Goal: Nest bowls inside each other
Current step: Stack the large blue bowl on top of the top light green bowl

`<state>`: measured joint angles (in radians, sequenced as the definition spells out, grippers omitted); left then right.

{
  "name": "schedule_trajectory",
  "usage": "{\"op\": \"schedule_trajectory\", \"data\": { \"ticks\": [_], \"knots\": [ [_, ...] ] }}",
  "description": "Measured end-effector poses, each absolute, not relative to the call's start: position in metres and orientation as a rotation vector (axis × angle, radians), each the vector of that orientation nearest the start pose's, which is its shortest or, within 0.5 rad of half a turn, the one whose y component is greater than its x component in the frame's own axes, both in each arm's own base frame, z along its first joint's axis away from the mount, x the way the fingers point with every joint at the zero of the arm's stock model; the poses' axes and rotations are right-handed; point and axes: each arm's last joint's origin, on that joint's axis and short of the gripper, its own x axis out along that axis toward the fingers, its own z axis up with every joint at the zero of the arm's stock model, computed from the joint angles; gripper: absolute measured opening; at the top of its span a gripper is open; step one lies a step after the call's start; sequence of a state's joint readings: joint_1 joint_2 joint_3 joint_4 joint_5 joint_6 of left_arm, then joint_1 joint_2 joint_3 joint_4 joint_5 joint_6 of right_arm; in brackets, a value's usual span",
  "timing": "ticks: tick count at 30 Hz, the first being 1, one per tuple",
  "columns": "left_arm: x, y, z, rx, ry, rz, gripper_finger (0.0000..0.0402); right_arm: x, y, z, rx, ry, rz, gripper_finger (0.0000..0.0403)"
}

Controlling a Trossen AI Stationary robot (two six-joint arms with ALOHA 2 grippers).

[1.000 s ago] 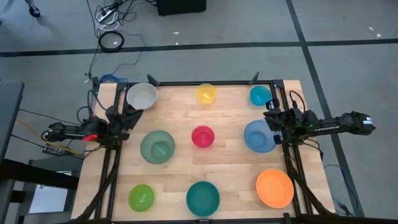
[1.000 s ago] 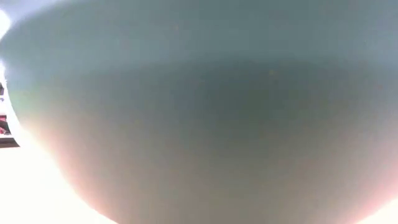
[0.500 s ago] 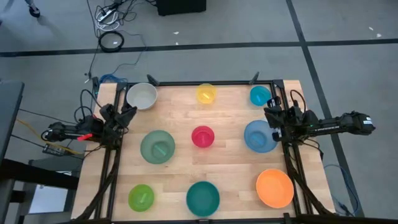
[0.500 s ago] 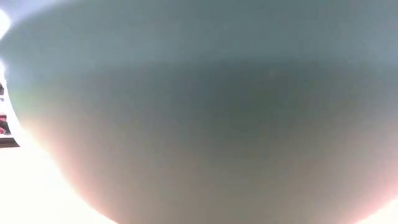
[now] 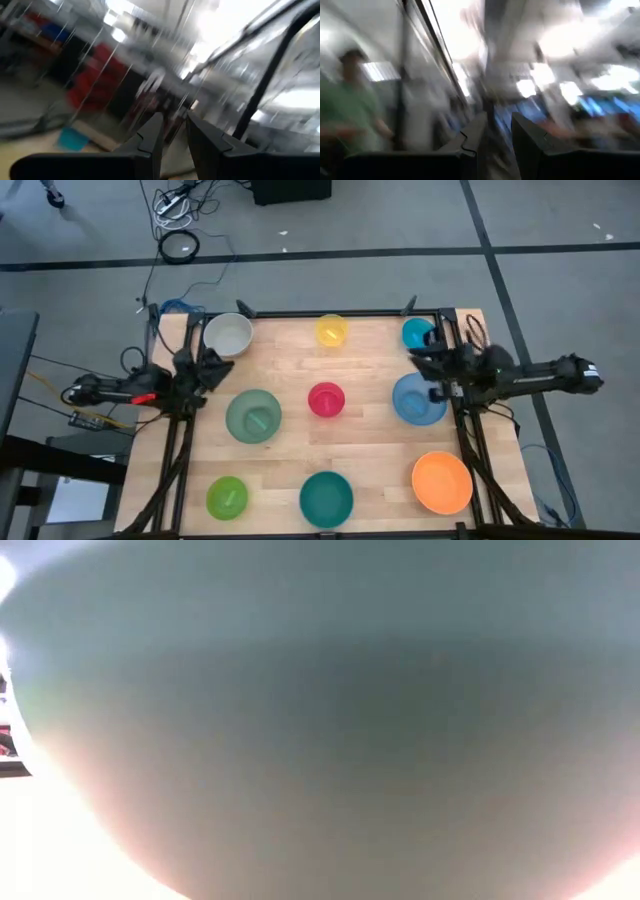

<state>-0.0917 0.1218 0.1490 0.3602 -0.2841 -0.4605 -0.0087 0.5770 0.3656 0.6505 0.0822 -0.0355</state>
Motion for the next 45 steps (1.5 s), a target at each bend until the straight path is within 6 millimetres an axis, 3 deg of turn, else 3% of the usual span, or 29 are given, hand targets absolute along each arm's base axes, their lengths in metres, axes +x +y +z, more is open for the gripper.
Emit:
{"op": "schedule_trajectory", "data": {
  "ticks": [5, 8, 12, 16, 19, 29, 37, 45],
  "knots": [
    [0.100, 0.000, 0.264, -0.443, -0.143, 0.191, 0.0091, 0.162, -0.004, 0.338, -0.107, 0.233, -0.346, 0.0077],
    [0.104, 0.001, 0.277, -0.376, 0.056, 0.294, 0.0091, 0.168, -0.001, 0.356, -0.127, 0.483, -0.446, 0.0077],
    [0.109, 0.002, 0.289, -0.310, 0.237, 0.373, 0.0091, 0.172, -0.002, 0.359, -0.143, 0.804, -0.582, 0.0075],
    [0.115, 0.001, 0.292, -0.288, 0.310, 0.392, 0.0091, 0.170, -0.008, 0.342, -0.030, 1.062, -0.767, 0.0075],
    [0.119, 0.001, 0.290, -0.281, 0.335, 0.397, 0.0091, 0.168, -0.014, 0.330, 0.127, 1.137, -0.921, 0.0076],
    [0.125, 0.000, 0.287, -0.273, 0.365, 0.402, 0.0091, 0.172, -0.019, 0.280, 0.446, 1.317, -0.880, 0.0140],
    [0.124, 0.000, 0.286, -0.263, 0.377, 0.402, 0.0091, 0.160, -0.018, 0.221, 0.441, 1.451, -0.940, 0.0173],
    [0.124, 0.001, 0.284, -0.254, 0.392, 0.410, 0.0091, 0.151, -0.018, 0.193, 0.412, 1.463, -0.973, 0.0172]
  ]
}}
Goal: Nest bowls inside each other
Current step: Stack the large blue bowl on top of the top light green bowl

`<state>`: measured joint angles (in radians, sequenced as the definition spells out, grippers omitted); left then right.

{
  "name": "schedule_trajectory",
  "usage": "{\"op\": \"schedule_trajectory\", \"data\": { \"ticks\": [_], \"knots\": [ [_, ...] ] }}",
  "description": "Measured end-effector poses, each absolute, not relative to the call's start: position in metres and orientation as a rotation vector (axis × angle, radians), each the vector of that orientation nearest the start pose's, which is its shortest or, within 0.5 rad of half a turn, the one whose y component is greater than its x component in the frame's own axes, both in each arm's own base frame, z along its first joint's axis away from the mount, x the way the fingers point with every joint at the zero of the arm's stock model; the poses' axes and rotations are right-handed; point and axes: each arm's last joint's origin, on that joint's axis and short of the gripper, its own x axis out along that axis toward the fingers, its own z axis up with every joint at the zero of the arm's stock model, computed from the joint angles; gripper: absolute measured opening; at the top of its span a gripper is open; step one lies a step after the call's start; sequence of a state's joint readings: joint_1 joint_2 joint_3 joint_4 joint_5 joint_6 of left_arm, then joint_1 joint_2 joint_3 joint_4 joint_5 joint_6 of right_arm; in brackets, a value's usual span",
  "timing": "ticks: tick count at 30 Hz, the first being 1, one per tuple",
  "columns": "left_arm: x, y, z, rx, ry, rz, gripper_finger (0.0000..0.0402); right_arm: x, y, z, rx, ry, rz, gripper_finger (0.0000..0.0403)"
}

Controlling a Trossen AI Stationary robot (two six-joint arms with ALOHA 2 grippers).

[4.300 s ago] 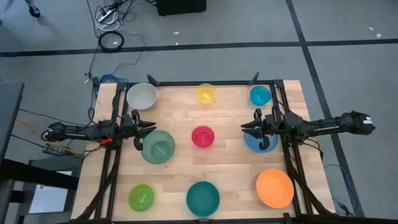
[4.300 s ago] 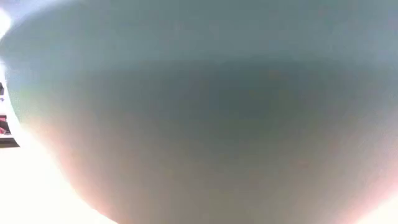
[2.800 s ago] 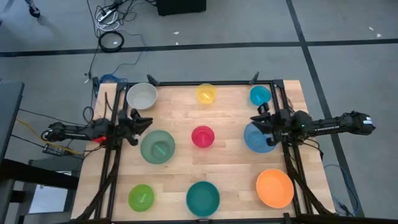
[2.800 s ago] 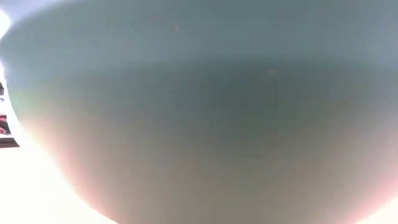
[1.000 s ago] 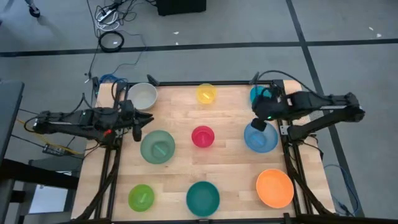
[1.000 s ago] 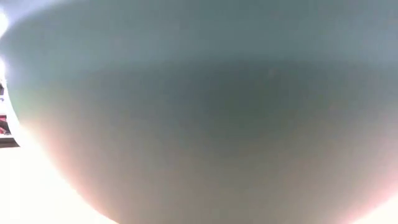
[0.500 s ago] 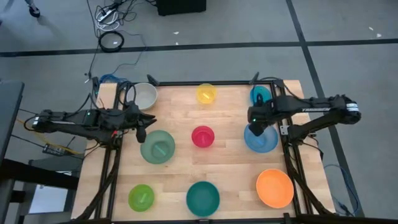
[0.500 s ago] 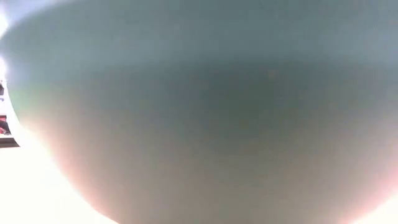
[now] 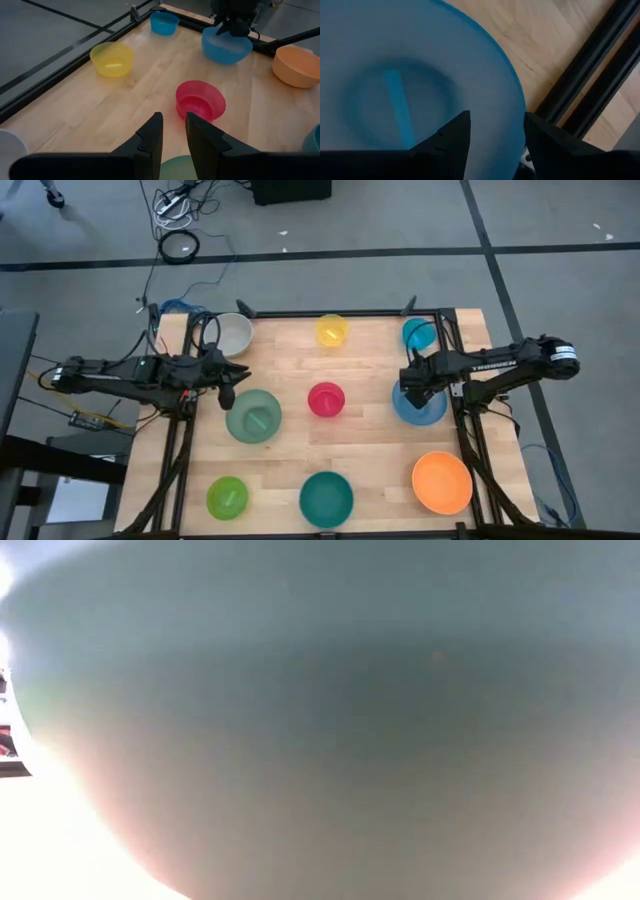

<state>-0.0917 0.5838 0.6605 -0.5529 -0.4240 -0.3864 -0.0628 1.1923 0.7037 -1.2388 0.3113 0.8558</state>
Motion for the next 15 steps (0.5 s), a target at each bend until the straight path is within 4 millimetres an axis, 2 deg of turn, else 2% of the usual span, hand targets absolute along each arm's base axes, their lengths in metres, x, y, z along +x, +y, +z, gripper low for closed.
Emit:
{"op": "schedule_trajectory", "data": {
  "ticks": [6, 15],
  "knots": [
    [0.1235, 0.0011, 0.2845, -0.248, 0.389, 0.426, 0.0091, 0.1489, -0.0201, 0.1849, 0.371, 1.447, -0.994, 0.0170],
    [0.1235, 0.0011, 0.2846, -0.257, 0.386, 0.428, 0.0091, 0.1475, -0.0273, 0.1856, 0.311, 1.429, -1.044, 0.0169]
  ]
}}
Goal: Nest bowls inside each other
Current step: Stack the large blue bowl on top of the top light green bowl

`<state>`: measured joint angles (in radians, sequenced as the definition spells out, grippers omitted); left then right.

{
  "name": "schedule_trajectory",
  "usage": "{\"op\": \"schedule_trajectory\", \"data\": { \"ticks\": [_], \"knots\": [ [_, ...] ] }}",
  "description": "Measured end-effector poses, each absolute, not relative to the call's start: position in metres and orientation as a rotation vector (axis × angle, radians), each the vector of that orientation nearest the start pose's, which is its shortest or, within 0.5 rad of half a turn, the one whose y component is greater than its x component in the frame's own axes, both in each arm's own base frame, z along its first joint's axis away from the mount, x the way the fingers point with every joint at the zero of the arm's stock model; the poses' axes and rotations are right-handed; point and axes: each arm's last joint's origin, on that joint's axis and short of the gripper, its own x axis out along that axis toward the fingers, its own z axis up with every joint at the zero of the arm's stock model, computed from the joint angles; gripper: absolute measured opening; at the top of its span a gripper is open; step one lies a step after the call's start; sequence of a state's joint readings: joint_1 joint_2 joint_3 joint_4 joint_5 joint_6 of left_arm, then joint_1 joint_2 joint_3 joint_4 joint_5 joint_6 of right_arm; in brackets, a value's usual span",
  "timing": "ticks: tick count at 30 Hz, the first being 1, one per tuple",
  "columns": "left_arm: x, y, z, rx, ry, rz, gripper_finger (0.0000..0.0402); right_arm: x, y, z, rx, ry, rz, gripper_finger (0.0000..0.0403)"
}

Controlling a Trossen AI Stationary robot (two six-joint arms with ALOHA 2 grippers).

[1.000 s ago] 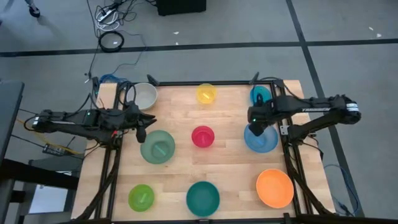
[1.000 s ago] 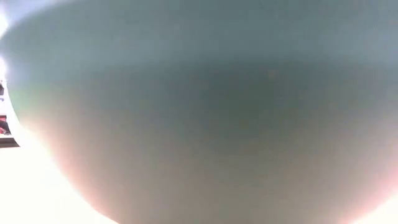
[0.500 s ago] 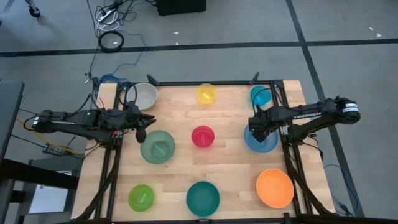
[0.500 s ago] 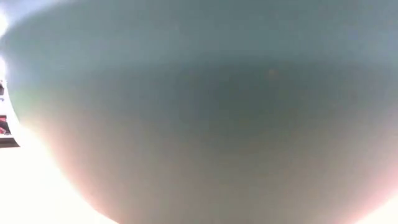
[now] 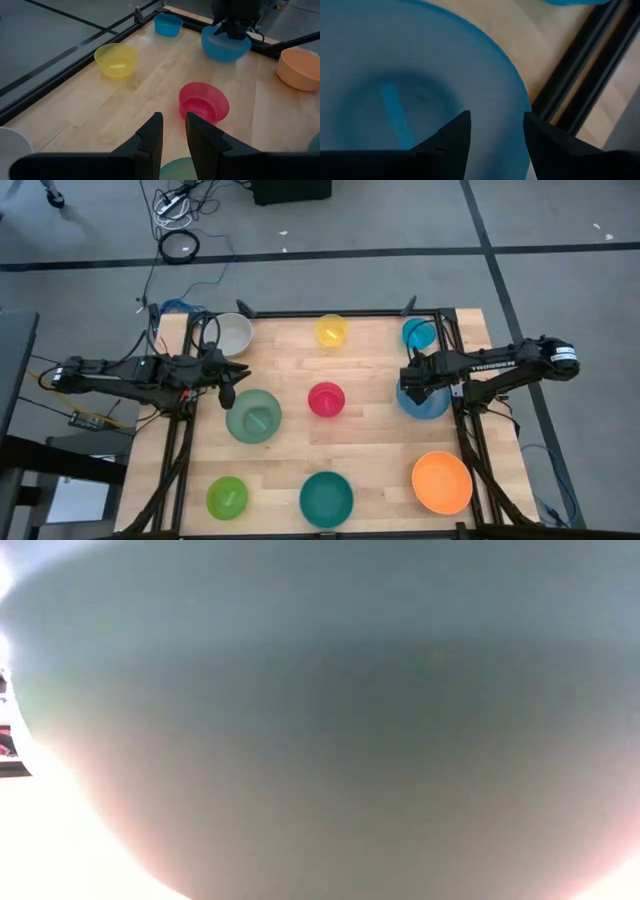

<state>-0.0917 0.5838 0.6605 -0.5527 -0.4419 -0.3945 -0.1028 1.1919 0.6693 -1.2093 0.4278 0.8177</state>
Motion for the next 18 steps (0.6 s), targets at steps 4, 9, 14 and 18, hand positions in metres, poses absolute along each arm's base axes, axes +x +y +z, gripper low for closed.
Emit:
{"op": "schedule_trajectory", "data": {
  "ticks": [4, 9, 14, 18],
  "knots": [
    [0.1235, 0.0012, 0.2845, -0.263, 0.383, 0.435, 0.0091, 0.1470, -0.0307, 0.1861, 0.280, 1.415, -1.074, 0.0169],
    [0.1238, 0.0015, 0.2854, -0.265, 0.370, 0.445, 0.0091, 0.1468, -0.0317, 0.1865, 0.269, 1.394, -1.104, 0.0169],
    [0.1236, 0.0022, 0.2855, -0.258, 0.365, 0.470, 0.0091, 0.1457, -0.0343, 0.1865, 0.320, 1.376, -1.153, 0.0170],
    [0.1236, 0.0022, 0.2855, -0.255, 0.365, 0.470, 0.0091, 0.1447, -0.0384, 0.1859, 0.387, 1.388, -1.162, 0.0170]
  ]
}}
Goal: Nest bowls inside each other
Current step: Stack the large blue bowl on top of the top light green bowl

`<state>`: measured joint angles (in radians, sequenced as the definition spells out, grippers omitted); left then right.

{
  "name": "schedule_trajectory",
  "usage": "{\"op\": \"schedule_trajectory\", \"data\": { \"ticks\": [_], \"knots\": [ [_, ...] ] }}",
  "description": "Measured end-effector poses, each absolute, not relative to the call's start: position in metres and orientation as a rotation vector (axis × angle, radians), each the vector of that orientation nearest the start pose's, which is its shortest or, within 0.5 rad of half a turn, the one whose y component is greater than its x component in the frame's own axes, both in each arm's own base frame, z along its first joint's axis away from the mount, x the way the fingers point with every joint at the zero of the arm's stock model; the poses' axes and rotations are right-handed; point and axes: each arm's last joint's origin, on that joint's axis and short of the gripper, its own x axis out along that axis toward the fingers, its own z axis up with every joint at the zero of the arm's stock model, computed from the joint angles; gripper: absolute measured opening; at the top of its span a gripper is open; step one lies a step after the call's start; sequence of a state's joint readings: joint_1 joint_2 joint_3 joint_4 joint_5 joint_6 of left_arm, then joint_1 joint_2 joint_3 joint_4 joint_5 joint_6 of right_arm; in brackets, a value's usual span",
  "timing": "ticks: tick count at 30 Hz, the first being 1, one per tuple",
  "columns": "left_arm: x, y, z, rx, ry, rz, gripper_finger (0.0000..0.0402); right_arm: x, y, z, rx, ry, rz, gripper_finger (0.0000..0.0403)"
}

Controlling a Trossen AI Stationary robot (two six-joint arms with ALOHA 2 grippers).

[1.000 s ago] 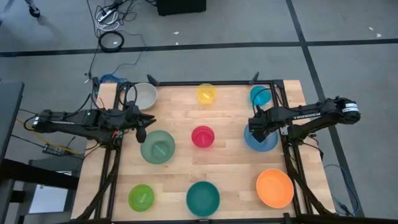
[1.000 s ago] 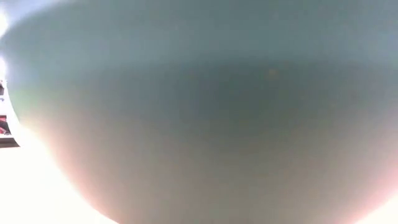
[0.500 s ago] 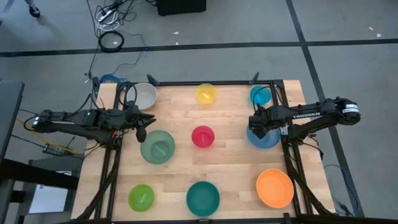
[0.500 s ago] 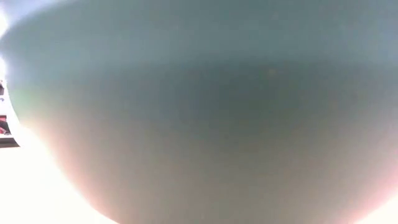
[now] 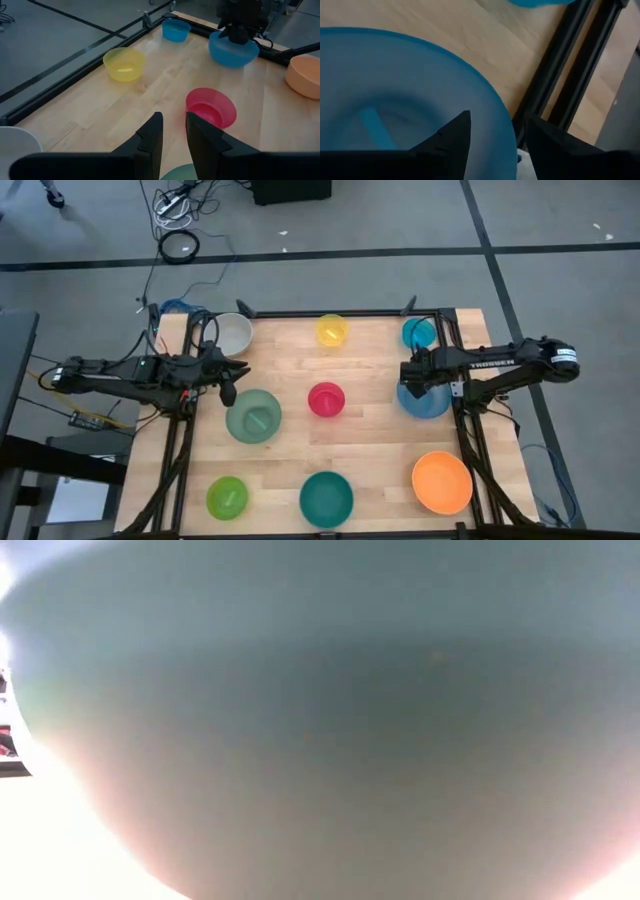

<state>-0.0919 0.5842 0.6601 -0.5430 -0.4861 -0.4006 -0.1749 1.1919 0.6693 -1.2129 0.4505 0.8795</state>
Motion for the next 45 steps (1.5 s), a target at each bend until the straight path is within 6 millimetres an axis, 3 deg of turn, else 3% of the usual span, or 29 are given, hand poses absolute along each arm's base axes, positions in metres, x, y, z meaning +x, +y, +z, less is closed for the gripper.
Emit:
{"op": "schedule_trajectory", "data": {
  "ticks": [7, 16, 19, 22, 26, 28, 40, 45],
  "knots": [
    [0.124, 0.002, 0.285, -0.254, 0.366, 0.470, 0.0091, 0.148, -0.044, 0.179, 0.452, 1.437, -1.162, 0.0170],
    [0.124, 0.002, 0.285, -0.253, 0.368, 0.470, 0.0091, 0.158, -0.047, 0.151, 0.435, 1.501, -1.142, 0.0165],
    [0.123, 0.002, 0.285, -0.252, 0.369, 0.471, 0.0091, 0.159, -0.048, 0.150, 0.421, 1.496, -1.153, 0.0148],
    [0.123, 0.002, 0.285, -0.251, 0.369, 0.470, 0.0091, 0.158, -0.047, 0.152, 0.419, 1.494, -1.152, 0.0106],
    [0.123, 0.002, 0.285, -0.250, 0.369, 0.470, 0.0091, 0.155, -0.047, 0.160, 0.430, 1.448, -1.145, 0.0031],
    [0.123, 0.002, 0.285, -0.250, 0.369, 0.470, 0.0091, 0.153, -0.047, 0.166, 0.448, 1.409, -1.133, 0.0013],
    [0.123, 0.003, 0.285, -0.244, 0.361, 0.496, 0.0091, 0.133, -0.040, 0.218, 0.520, 1.018, -1.058, 0.0001],
    [0.123, 0.005, 0.287, -0.228, 0.333, 0.559, 0.0091, 0.157, -0.032, 0.242, 0.585, 0.681, -0.801, 0.0001]
  ]
}}
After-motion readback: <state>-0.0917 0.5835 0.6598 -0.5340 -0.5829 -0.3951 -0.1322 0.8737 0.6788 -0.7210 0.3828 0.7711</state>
